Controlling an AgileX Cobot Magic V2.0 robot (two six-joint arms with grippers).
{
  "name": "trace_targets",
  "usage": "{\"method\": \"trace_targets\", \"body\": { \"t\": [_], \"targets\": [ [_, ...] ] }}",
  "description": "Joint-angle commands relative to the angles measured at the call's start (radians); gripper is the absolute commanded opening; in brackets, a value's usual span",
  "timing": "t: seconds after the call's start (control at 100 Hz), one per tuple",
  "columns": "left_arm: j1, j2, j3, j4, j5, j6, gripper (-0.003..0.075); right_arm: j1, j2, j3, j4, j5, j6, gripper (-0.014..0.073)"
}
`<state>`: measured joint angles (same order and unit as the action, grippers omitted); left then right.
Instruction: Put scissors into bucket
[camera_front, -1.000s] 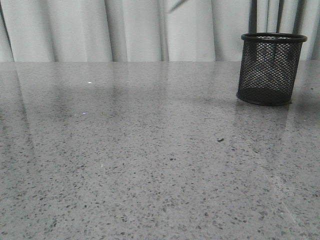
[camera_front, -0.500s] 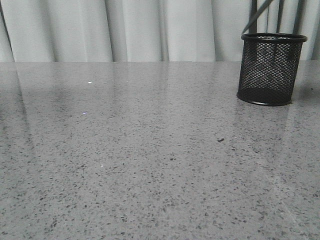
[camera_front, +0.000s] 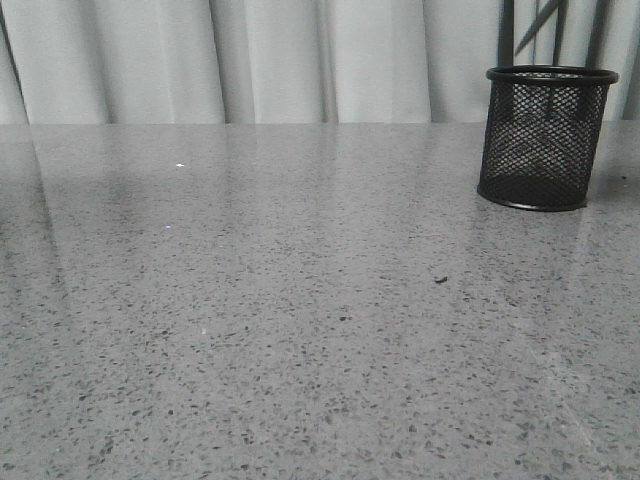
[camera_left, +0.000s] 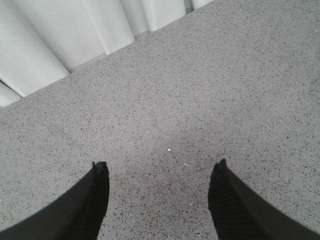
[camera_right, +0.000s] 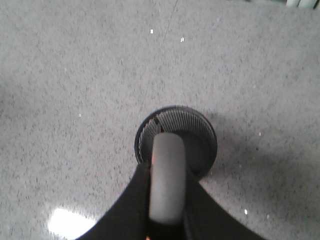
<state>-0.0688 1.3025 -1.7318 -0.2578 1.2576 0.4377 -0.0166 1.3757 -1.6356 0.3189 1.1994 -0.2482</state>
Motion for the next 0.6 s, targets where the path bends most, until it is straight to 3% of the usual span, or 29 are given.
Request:
{"method": "trace_targets", "body": {
  "t": [0.0,0.59],
  "targets": [
    [0.003,-0.027,-0.029,-0.028,-0.051,-0.007,0.0407,-0.008,-0.005,-0.035,0.0,0.001,-0.001,-0.0055],
    [0.003,-0.027,-0.029,-0.028,-0.052,-0.007,0.0407,-0.008,0.12,-0.035,-0.002,0.032,-0.001,-0.0047]
  ]
}}
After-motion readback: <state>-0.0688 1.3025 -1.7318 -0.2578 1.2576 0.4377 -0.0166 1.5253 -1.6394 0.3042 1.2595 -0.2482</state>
